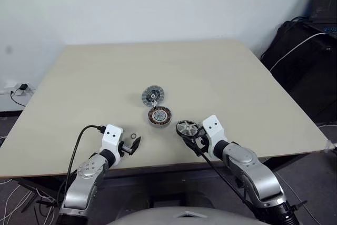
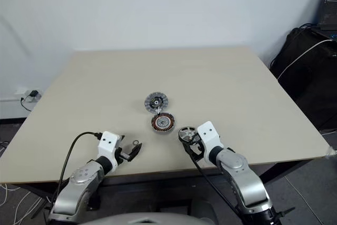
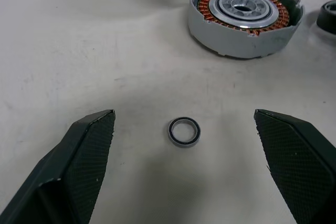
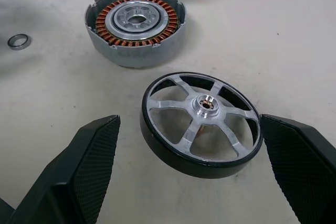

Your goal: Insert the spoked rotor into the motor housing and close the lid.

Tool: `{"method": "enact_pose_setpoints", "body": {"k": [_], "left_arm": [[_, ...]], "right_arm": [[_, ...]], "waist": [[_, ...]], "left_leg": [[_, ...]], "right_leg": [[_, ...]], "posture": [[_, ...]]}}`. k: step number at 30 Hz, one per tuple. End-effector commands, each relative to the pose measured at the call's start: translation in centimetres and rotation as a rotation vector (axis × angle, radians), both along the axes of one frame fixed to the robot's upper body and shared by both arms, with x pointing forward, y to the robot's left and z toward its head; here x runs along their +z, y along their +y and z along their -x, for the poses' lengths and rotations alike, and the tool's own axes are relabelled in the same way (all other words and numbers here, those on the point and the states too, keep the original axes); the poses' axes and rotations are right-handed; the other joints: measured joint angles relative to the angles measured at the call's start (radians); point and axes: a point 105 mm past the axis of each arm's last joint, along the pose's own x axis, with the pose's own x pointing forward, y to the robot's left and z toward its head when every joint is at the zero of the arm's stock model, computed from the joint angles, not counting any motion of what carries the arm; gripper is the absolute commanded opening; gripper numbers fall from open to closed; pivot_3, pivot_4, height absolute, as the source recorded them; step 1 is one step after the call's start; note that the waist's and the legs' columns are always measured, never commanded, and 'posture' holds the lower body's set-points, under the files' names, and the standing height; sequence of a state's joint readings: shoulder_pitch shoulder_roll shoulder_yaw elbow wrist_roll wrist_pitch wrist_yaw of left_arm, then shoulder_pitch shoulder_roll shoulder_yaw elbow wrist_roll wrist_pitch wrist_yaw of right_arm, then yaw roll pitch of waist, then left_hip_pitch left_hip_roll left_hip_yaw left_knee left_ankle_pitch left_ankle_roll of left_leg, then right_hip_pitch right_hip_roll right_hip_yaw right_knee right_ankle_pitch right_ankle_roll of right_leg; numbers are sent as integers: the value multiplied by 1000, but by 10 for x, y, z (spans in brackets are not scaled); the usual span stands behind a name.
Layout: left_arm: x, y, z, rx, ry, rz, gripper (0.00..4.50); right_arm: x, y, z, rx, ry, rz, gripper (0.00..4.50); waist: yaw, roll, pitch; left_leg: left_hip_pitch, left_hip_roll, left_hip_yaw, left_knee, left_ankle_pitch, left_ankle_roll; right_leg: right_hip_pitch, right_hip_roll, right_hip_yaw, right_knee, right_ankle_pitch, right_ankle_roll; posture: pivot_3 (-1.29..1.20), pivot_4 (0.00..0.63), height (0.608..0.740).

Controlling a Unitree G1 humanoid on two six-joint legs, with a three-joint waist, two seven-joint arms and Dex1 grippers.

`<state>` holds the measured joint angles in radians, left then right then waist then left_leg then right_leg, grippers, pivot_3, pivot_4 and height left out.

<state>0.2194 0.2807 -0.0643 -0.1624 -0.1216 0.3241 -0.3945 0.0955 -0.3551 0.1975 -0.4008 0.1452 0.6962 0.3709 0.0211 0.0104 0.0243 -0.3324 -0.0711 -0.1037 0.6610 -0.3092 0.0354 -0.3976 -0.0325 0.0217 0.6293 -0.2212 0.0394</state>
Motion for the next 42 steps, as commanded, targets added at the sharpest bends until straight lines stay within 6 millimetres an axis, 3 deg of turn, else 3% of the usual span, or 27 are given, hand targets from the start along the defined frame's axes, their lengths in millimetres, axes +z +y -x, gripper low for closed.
{"method": "enact_pose_setpoints", "body": {"k": [1, 15, 27, 35, 38, 42], "left_arm": [[2, 1, -4, 8, -4, 1, 4463], [-5, 1, -11, 29, 25, 5, 4463], [-30, 3, -15, 53, 116, -40, 4463], [-33, -1, -21, 44, 121, -50, 4463], [-35, -1, -22, 42, 128, -62, 3898], [-35, -1, -22, 41, 130, -69, 2549]], "right_arm": [[10, -1, -5, -8, -48, -9, 4500], [10, -1, -6, -13, -51, -11, 4500], [9, 0, -5, -20, -55, -14, 4500], [9, 2, -6, -18, -53, -19, 4500], [9, 2, -6, -20, -54, -20, 4500], [9, 1, -6, -25, -55, -21, 4500]], "waist": [[0, 0, 0], [0, 0, 0], [3, 2, -2], [6, 3, -2], [8, 3, -2], [8, 3, -2]], "left_leg": [[0, 0, 0, 0, 0, 0], [0, 0, 0, 0, 0, 0], [1, 0, 0, 0, 0, 0], [5, 0, 0, 0, 1, -2], [5, -1, -1, 0, 2, -3], [5, -2, -1, 0, 2, -3]], "right_leg": [[0, 0, 0, 0, 0, 0], [0, 0, 0, 0, 0, 0], [1, 0, 0, 0, 0, 0], [5, 0, 0, 1, 1, 1], [6, -1, 0, 1, 1, 2], [6, -2, -1, 1, 1, 2]], "posture": [[0, 0, 740], [0, 0, 740], [0, 0, 740], [0, 0, 740], [0, 0, 740], [0, 0, 740]]}}
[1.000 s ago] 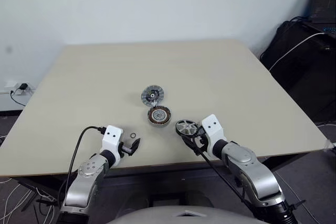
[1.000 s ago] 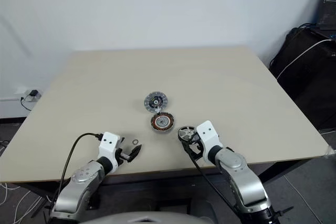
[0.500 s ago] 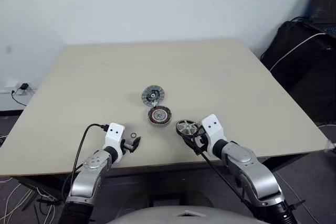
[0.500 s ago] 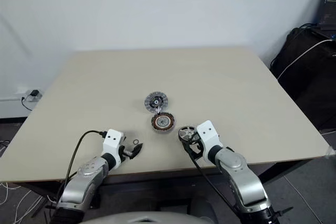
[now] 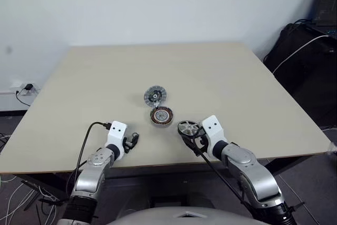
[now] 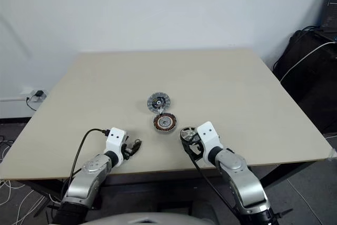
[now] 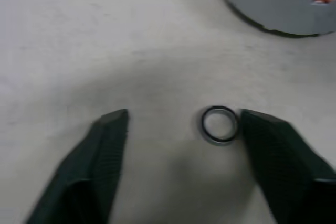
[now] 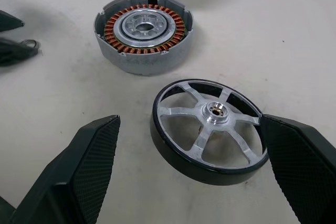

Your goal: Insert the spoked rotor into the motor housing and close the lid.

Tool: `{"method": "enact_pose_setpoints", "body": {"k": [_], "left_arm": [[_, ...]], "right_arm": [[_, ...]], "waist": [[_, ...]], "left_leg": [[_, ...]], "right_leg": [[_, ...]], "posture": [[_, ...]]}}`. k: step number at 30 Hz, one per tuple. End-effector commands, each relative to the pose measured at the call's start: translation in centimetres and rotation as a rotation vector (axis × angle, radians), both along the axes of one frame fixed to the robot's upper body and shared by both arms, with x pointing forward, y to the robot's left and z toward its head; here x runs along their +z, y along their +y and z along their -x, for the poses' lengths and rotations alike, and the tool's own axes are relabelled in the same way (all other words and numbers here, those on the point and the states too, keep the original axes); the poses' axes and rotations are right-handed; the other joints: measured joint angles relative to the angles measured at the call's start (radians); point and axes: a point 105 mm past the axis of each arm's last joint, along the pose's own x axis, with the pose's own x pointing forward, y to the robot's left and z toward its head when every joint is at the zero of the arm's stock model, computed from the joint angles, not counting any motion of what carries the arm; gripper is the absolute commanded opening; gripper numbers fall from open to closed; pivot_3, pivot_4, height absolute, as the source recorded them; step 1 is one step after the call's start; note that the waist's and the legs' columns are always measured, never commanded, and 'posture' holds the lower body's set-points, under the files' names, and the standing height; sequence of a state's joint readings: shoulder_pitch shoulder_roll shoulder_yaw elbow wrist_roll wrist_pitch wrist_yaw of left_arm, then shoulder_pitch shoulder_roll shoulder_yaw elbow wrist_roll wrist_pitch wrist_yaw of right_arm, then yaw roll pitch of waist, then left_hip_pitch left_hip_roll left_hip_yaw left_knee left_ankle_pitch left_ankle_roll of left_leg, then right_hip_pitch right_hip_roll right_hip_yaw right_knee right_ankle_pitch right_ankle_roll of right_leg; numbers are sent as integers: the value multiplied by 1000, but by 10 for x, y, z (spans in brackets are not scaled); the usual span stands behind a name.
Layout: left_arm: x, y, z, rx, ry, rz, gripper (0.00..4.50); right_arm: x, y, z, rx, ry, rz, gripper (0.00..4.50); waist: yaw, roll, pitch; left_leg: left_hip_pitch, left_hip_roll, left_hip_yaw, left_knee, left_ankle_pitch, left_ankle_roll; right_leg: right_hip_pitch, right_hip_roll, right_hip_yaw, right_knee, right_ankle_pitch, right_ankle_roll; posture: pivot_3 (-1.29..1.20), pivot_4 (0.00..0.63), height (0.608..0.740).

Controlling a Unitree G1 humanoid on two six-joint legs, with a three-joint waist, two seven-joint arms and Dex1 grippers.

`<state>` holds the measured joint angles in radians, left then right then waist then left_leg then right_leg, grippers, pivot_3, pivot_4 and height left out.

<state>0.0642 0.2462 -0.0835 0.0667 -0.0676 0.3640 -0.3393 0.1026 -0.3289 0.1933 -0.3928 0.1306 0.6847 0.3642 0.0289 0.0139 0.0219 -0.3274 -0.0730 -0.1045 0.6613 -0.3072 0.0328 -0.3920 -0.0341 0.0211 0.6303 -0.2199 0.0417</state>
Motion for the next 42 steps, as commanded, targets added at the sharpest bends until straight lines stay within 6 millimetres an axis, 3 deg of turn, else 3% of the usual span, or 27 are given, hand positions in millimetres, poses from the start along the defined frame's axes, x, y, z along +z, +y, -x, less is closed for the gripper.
{"method": "enact_pose_setpoints", "body": {"k": [1, 6, 11, 18, 24, 32, 42], "left_arm": [[-6, -2, 1, -9, 28, -9, 2220], [-6, -3, 2, -11, 29, -10, 681], [6, -7, 0, -8, -14, 23, 676], [54, -37, -25, -89, -175, 132, 676], [68, -62, -48, -165, -222, 136, 676], [62, -95, -65, -269, -200, 141, 676], [40, -106, -82, -255, -174, 58, 676]], "right_arm": [[10, -1, -6, -8, -51, -10, 4500], [11, -2, -6, -13, -52, -10, 4500], [11, -2, -6, -12, -52, -11, 4500], [11, 1, -8, -3, -51, -13, 4500], [11, 2, -9, 5, -54, -11, 4500], [12, 2, -9, -2, -63, -10, 4500], [13, 2, -7, -17, -70, -11, 4500]], "waist": [[0, 0, 0], [0, 0, 0], [-1, -1, 0], [1, -5, 3], [1, -5, 3], [1, -5, 3], [1, -6, 3]], "left_leg": [[0, 0, 0, 0, 0, 0], [-1, -1, 0, -1, 0, 2], [-1, -1, 0, -1, -1, 1], [-8, -2, -1, 0, 0, 2], [-14, -2, -2, 1, 2, 2], [-15, -4, -2, 1, 4, -2], [-15, -4, -2, 1, 4, -1]], "right_leg": [[0, 0, 0, 0, 0, 0], [-1, -1, 0, -1, 0, 0], [-1, -2, 0, -1, 0, 0], [-7, -2, -1, -1, 0, 0], [-9, -2, -2, -1, 1, 0], [-9, -2, -1, -1, 3, -4], [-9, -2, -1, -1, 3, -3]], "posture": [[0, 0, 740], [0, 0, 740], [0, 0, 740], [0, 0, 740], [0, 0, 740], [0, 0, 740], [0, 0, 740]]}}
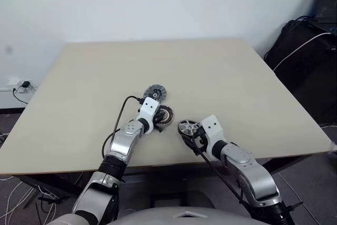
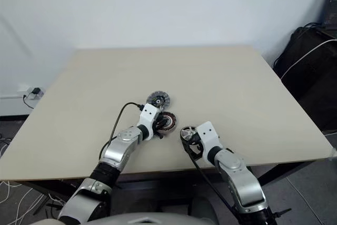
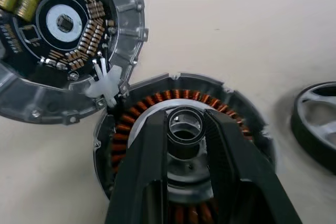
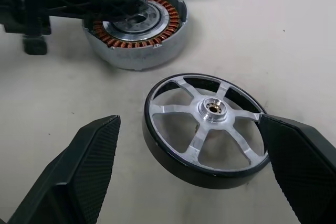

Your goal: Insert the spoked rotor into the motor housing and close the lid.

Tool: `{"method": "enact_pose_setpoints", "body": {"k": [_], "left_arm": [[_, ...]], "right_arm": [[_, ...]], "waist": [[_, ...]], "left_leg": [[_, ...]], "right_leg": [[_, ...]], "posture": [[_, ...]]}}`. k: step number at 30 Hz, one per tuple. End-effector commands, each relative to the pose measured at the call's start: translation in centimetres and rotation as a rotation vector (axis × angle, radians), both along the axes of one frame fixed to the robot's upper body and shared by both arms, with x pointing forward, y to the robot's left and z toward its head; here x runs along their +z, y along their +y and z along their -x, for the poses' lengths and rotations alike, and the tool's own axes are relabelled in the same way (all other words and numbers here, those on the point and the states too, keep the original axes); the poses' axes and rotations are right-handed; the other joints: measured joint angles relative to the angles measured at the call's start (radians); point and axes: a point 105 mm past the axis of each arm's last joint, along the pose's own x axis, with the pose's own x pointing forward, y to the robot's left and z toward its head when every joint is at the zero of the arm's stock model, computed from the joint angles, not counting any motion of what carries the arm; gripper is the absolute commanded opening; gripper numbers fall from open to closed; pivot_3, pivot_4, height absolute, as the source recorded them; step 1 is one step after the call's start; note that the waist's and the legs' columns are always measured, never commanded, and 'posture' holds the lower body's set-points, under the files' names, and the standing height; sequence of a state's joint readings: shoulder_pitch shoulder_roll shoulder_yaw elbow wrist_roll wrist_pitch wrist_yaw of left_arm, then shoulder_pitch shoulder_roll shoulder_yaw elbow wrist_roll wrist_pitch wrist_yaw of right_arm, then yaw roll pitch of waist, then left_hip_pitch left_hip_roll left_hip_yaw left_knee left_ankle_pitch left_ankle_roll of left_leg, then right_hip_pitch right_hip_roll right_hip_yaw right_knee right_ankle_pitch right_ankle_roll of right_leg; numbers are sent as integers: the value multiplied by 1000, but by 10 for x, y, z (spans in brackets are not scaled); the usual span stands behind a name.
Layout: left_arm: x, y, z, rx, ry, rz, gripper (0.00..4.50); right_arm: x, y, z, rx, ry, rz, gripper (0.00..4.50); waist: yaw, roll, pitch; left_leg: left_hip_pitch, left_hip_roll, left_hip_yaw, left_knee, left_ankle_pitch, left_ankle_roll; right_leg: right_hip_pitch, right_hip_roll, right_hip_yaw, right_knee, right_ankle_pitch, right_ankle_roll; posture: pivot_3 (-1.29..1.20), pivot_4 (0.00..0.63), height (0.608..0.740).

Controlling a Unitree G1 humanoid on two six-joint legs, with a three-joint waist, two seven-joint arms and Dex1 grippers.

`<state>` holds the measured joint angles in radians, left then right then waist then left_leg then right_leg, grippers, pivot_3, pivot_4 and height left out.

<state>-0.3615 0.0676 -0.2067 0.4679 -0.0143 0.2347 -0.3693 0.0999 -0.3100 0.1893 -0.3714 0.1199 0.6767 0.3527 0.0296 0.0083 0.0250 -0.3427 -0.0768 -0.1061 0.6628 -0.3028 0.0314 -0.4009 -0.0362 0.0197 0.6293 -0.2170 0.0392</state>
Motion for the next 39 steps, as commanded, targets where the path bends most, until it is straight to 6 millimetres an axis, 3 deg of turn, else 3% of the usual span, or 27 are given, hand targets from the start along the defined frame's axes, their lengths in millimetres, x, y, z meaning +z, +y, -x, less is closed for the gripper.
{"method": "enact_pose_setpoints", "body": {"k": [1, 8, 18, 20, 25, 28, 32, 33, 39], "left_arm": [[7, -6, -9, -8, -52, -12, 676], [0, -12, -9, -3, -25, 18, 676], [17, -10, -4, -14, -83, 59, 4041], [25, -8, -2, -11, -114, 65, 4041], [43, 4, 6, 21, -180, 82, 2510], [48, 13, 13, 46, -197, 93, 1512], [48, 27, 23, 91, -197, 93, 170], [47, 30, 26, 104, -197, 100, 0], [33, 42, 55, 90, -155, 110, 0]], "right_arm": [[16, 2, -4, 4, -74, -10, 4500], [17, 3, -4, 2, -76, -13, 4500], [18, 4, -4, 9, -79, -18, 4500], [19, 5, -4, 13, -82, -22, 4500], [25, 11, -7, 30, -100, -47, 4500], [28, 16, -10, 38, -104, -58, 3848], [30, 23, -19, 35, -111, -48, 2531], [30, 25, -23, 29, -114, -41, 2243], [32, 45, -51, 26, -113, 5, 219]], "waist": [[1, 0, 0], [1, 0, 0], [-2, 0, 0], [-1, 0, 0], [0, 0, 0], [-1, 0, 0], [-3, 1, -1], [-5, 1, -1], [-7, 1, -1]], "left_leg": [[0, 0, 0, 0, 0, 0], [0, 0, 0, 1, 0, 0], [0, 0, 0, 2, 0, 1], [0, 0, 0, 1, 0, 1], [0, 0, 0, 2, 0, 1], [0, 0, 0, 2, 0, 1], [1, 0, 0, 2, 0, 0], [1, 0, 0, 2, 0, 0], [1, 0, 0, 2, 1, -1]], "right_leg": [[0, 0, 0, 0, 0, 0], [1, 0, 0, 0, 1, 1], [1, 0, 0, 0, 2, 0], [1, 0, 0, 0, 2, 0], [1, 0, 1, 0, 2, -1], [1, 0, 1, 0, 2, -1], [1, 0, 1, 1, 2, -1], [1, 0, 1, 1, 2, -1], [0, 0, 1, 2, 3, -2]], "posture": [[0, 0, 740], [0, 0, 740], [0, 0, 740], [0, 0, 740], [0, 0, 740], [0, 0, 740], [0, 0, 740], [0, 0, 740], [0, 0, 740]]}}
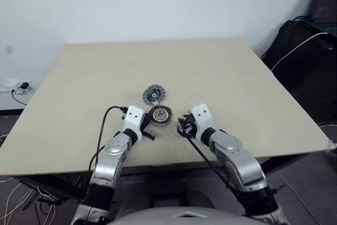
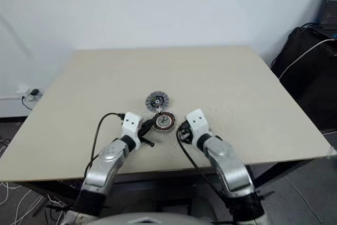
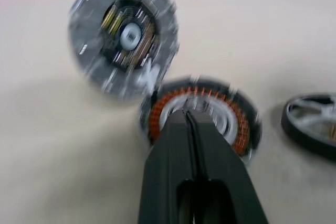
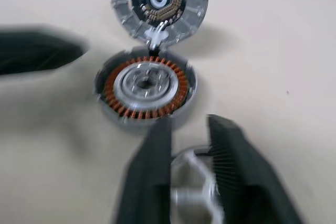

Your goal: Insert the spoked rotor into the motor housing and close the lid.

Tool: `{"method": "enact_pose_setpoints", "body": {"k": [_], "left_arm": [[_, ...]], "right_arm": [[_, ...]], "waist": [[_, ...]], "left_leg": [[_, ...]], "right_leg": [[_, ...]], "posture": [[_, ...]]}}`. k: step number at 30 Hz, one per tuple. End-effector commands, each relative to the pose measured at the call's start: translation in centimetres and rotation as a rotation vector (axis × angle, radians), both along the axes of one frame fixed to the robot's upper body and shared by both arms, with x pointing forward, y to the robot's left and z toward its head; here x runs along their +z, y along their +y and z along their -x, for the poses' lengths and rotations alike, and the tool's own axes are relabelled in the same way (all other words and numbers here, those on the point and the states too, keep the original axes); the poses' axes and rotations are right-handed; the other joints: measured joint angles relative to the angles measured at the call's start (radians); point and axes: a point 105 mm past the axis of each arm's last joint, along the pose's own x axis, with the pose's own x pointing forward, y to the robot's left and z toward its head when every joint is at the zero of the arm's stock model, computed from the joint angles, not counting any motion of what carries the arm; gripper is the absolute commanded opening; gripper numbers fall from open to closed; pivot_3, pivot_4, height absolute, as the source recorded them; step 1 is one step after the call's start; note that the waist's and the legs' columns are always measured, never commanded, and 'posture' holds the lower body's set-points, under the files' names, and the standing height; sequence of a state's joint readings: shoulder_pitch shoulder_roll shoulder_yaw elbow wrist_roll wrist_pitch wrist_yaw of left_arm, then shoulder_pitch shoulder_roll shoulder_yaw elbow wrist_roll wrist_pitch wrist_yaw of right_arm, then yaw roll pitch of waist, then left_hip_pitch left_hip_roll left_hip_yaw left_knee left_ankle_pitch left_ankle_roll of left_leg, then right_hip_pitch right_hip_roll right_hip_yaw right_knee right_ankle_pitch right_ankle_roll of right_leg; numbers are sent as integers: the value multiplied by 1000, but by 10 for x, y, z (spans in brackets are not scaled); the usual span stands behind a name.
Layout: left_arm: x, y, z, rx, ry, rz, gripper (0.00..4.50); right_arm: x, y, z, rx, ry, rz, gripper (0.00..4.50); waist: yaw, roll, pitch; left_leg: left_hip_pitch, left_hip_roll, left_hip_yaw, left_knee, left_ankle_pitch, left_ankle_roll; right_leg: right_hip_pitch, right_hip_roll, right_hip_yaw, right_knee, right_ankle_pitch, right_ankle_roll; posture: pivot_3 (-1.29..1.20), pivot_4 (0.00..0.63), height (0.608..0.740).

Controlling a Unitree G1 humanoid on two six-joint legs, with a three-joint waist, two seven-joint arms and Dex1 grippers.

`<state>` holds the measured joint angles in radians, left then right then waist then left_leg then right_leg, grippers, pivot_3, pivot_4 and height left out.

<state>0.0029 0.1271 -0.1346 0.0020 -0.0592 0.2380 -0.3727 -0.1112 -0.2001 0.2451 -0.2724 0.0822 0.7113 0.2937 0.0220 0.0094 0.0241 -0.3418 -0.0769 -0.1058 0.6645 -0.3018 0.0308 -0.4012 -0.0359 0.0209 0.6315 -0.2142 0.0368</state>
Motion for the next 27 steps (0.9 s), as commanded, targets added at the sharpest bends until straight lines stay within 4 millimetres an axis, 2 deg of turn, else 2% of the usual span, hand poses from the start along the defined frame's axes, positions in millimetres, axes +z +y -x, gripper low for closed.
{"method": "enact_pose_setpoints", "body": {"k": [1, 6, 12, 18, 27], "left_arm": [[10, 0, 10, -38, -52, 0, 0], [-7, 10, 32, -41, -27, -42, 0], [-9, 10, 49, -49, -28, -20, 0], [-7, 4, 52, -46, -25, 20, 0], [-7, 2, 52, -54, -24, 28, 0]], "right_arm": [[7, 13, -15, 18, -21, 47, 18], [6, 32, -35, 58, -6, 109, 18], [-1, 49, -54, 101, 21, 154, 18], [-7, 64, -66, 144, 56, 178, 18], [-7, 70, -79, 165, 52, 194, 18]], "waist": [[0, 0, 0], [-5, 1, -1], [-8, 2, -1], [-16, 3, -2], [-36, 3, -2]], "left_leg": [[0, 0, 0, 0, 0, 0], [0, 0, 2, 0, 0, 0], [0, 0, 3, 0, 0, 1], [0, 0, 3, 0, 0, 1], [1, 0, 2, -1, 2, 0]], "right_leg": [[0, 0, 0, 0, 0, 0], [-6, 0, 0, 2, 1, -2], [-9, -1, 0, 7, 0, -4], [-9, -1, 0, 12, 0, -6], [-9, 0, -1, 13, 1, -7]], "posture": [[0, 0, 740], [0, 0, 740], [0, 0, 740], [0, 0, 740], [0, 0, 740]]}}
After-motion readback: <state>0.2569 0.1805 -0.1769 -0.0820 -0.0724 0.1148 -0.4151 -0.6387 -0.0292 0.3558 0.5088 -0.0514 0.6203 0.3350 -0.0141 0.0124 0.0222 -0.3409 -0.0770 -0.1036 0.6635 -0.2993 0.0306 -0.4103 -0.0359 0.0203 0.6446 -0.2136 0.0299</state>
